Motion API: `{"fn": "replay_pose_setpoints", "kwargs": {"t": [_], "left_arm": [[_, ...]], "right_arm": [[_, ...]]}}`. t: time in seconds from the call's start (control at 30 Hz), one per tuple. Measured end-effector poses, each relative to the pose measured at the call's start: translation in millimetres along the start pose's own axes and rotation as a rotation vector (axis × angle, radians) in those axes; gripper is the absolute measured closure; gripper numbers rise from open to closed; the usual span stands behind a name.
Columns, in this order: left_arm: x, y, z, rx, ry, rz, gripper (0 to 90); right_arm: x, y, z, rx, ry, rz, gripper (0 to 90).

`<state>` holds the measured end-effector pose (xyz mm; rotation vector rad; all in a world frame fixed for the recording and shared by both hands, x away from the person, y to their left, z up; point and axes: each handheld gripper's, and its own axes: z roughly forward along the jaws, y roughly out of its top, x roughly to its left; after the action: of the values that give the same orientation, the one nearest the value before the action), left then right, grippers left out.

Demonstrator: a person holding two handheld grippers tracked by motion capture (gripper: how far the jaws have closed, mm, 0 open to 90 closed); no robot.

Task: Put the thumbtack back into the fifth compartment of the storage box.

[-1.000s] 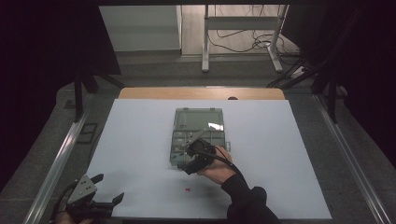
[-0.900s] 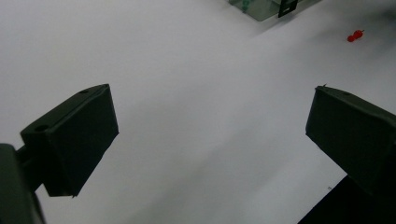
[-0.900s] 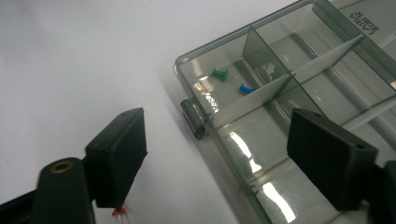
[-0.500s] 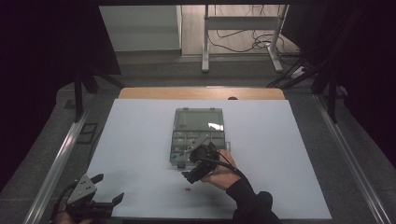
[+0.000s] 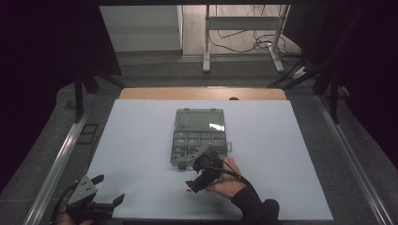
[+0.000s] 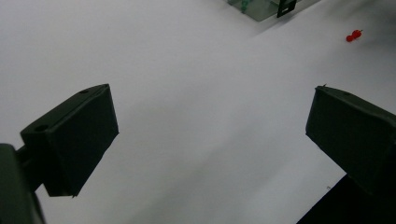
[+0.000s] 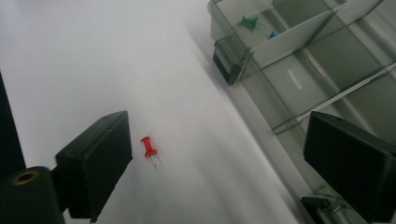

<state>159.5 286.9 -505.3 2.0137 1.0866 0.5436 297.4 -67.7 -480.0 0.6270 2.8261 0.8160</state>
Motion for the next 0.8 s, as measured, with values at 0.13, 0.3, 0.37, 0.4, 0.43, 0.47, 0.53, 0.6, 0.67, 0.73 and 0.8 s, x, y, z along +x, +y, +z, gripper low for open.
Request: {"fn": "replay_pose_setpoints", "kwargs": {"t": [0.13, 0.3, 0.37, 0.4, 0.43, 0.47, 0.53, 0.6, 0.67, 0.73, 0.8], "left_arm": [[0.0, 0.1, 0.0, 0.001, 0.000, 0.001, 2.7], [-0.2, 0.2, 0.1, 0.001, -0.001, 0.002, 2.8], [-0.3, 0.1, 0.2, 0.000, 0.001, 0.001, 2.8], [-0.3, 0.1, 0.2, 0.000, 0.001, 0.001, 2.8], [-0.3, 0.1, 0.2, -0.001, 0.001, 0.001, 2.8], [-0.2, 0.0, 0.2, 0.000, 0.000, 0.002, 2.7], [-0.3, 0.1, 0.3, 0.000, 0.001, 0.002, 2.8], [-0.4, 0.1, 0.4, 0.000, 0.001, 0.003, 2.8], [-0.6, 0.2, 0.4, 0.001, 0.001, 0.004, 2.8], [-0.7, 0.2, 0.4, 0.002, 0.001, 0.004, 2.8], [-0.8, 0.2, 0.5, 0.002, 0.001, 0.005, 2.7]], "right_arm": [[3.6, -3.8, 0.4, 0.009, 0.011, -0.005, 15.3], [7.6, -8.5, 4.2, 0.021, 0.044, -0.013, 30.8], [8.4, -9.6, 7.1, 0.027, 0.065, -0.012, 37.8], [9.2, -9.9, 8.0, 0.032, 0.071, -0.011, 40.9], [9.8, -10.1, 9.5, 0.036, 0.081, -0.016, 43.7], [10.7, -10.2, 11.0, 0.041, 0.088, -0.018, 46.8], [12.3, -10.1, 14.0, 0.048, 0.107, -0.025, 53.0], [14.0, -10.0, 17.3, 0.061, 0.123, -0.040, 58.5], [16.0, -9.9, 20.3, 0.069, 0.134, -0.051, 63.1], [17.5, -9.9, 23.0, 0.077, 0.139, -0.065, 67.7], [18.6, -10.0, 24.8, 0.079, 0.142, -0.070, 70.7]]}}
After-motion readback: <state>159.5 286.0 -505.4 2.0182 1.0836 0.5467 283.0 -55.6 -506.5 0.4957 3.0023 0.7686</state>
